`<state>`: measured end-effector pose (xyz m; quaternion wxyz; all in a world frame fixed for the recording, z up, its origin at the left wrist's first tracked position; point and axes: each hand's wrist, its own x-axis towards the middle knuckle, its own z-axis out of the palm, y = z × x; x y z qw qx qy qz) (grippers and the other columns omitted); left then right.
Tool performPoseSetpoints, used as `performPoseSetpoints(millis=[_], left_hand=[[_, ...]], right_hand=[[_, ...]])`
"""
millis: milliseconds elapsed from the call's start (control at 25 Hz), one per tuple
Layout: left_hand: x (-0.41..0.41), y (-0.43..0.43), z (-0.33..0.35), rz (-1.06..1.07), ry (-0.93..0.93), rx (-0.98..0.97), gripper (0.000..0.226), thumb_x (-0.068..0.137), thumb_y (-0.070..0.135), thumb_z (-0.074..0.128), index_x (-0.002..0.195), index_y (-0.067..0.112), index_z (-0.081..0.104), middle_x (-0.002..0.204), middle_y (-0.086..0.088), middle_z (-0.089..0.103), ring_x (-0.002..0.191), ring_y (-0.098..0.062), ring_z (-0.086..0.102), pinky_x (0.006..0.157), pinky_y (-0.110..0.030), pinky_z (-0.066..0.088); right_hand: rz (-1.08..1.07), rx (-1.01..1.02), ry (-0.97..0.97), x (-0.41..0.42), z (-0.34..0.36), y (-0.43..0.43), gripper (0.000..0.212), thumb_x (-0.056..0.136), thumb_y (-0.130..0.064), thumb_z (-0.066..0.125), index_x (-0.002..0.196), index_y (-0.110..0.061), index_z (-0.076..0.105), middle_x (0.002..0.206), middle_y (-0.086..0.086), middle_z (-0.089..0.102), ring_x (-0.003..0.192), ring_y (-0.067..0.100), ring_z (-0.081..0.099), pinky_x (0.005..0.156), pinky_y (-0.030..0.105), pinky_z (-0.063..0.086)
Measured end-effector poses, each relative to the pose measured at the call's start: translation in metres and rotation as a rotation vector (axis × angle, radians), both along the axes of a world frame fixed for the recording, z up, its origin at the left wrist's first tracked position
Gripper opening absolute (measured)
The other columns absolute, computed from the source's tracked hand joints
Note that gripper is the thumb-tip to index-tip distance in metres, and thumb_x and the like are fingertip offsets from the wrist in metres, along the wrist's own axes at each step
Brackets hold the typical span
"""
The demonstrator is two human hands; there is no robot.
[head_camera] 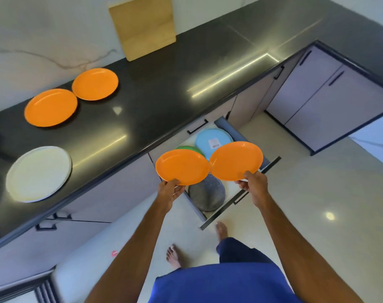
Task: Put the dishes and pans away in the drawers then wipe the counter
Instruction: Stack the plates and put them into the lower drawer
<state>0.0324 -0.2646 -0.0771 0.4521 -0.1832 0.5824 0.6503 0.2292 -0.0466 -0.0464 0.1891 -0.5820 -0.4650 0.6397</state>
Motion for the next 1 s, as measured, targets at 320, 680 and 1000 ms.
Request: performPoseSetpoints(millis=[320,680,1000], left_hand=[[0.023,0.123,-0.038,0.175,-0.03,-0.104,0.045,0.095,-0.003,0.059,0.138,-0.005,0.048,0.1,-0.017,0.066,0.08,-0.022,0.067,0.059,-0.025,0.061],[0.048,0.235,-0.033,0.412,-0.054,-0.247,0.042,0.093,0.002,0.066,0.133,0.001,0.053,0.111,-0.02,0.069,0.079,-0.026,0.071,0.059,-0.027,0.061],[0.048,0.246,-0.105,0.366,-0.084,-0.367,0.043,0.093,0.002,0.067,0.133,0.006,0.052,0.124,-0.019,0.066,0.096,-0.03,0.071,0.064,-0.028,0.061]], right_hand=[[0.298,0.065,-0.092,-0.015,-0.049,0.16,0.064,0.092,-0.006,0.056,0.151,-0.019,0.036,0.113,0.012,0.07,0.072,0.032,0.077,0.051,0.031,0.055],[1.039,0.193,-0.345,-0.056,-0.06,0.287,0.018,0.091,-0.024,0.066,0.088,-0.007,0.071,0.083,0.012,0.076,0.079,0.026,0.077,0.068,0.046,0.065],[1.601,0.372,-0.487,-0.107,-0.156,0.318,0.02,0.103,-0.028,0.055,0.092,-0.013,0.062,0.072,0.005,0.073,0.063,0.019,0.071,0.063,0.042,0.062]])
